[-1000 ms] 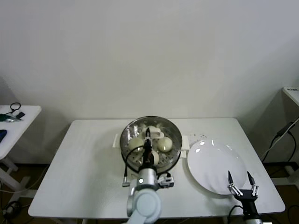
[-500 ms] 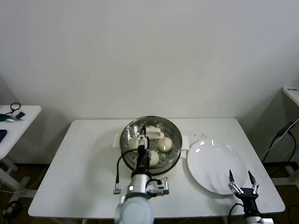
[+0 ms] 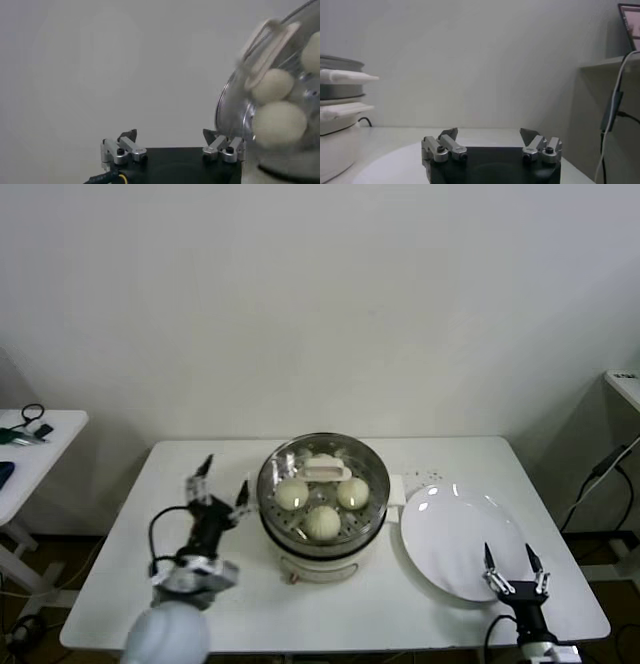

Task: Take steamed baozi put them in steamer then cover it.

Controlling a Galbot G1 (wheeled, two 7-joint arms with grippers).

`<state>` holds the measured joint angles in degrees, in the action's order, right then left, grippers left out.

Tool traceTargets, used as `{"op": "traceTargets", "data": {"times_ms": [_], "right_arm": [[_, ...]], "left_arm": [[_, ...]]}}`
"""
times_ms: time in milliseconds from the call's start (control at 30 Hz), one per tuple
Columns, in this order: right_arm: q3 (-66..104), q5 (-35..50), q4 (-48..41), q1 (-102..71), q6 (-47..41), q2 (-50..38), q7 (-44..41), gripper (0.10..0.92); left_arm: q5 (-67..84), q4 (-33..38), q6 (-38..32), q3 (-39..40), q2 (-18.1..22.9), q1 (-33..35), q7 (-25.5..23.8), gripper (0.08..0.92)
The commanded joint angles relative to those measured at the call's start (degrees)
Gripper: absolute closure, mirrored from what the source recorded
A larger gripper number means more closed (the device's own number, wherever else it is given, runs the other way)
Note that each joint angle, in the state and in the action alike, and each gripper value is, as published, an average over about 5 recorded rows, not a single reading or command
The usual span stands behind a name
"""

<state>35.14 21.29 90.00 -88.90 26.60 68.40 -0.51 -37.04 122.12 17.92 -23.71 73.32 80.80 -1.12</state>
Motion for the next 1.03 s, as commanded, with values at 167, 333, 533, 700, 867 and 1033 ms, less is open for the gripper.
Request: {"op": "traceTargets", "data": {"times_ms": [167, 333, 533, 700, 867, 1033], "right_arm": [[-1.05, -2.56, -0.6, 1.06, -0.87, 0.38, 0.64, 0.203], [-1.71, -2.06, -1.34, 1.32, -0.87, 0.12, 0.46, 0.203], [-2.15, -1.93, -1.62, 1.74, -0.75, 0.11, 0.39, 0.203], [-2.27, -1.75, -1.69, 1.82, -0.66, 0.07, 0.4, 0.203], [-2.28, -1.64, -1.76, 1.84, -0.6, 0.15, 0.46, 0.203], [-2.31, -1.55, -1.64, 1.77, -0.56, 0.22, 0.4, 0.203]], "left_arm": [[50.59, -10.61, -25.12, -18.13, -0.96, 16.31, 2.97, 0.177], [49.31, -15.14, -27.87, -15.94, 1.1, 14.6, 3.16, 0.177], [48.9, -16.04, -28.31, -15.13, 2.03, 13.47, 3.15, 0.177], [48.55, -15.82, -28.02, -14.63, 2.33, 13.06, 3.14, 0.177], [48.48, -15.53, -27.69, -14.38, 2.49, 12.89, 3.17, 0.177], [48.53, -15.09, -27.56, -14.19, 2.56, 12.88, 3.2, 0.177]]}}
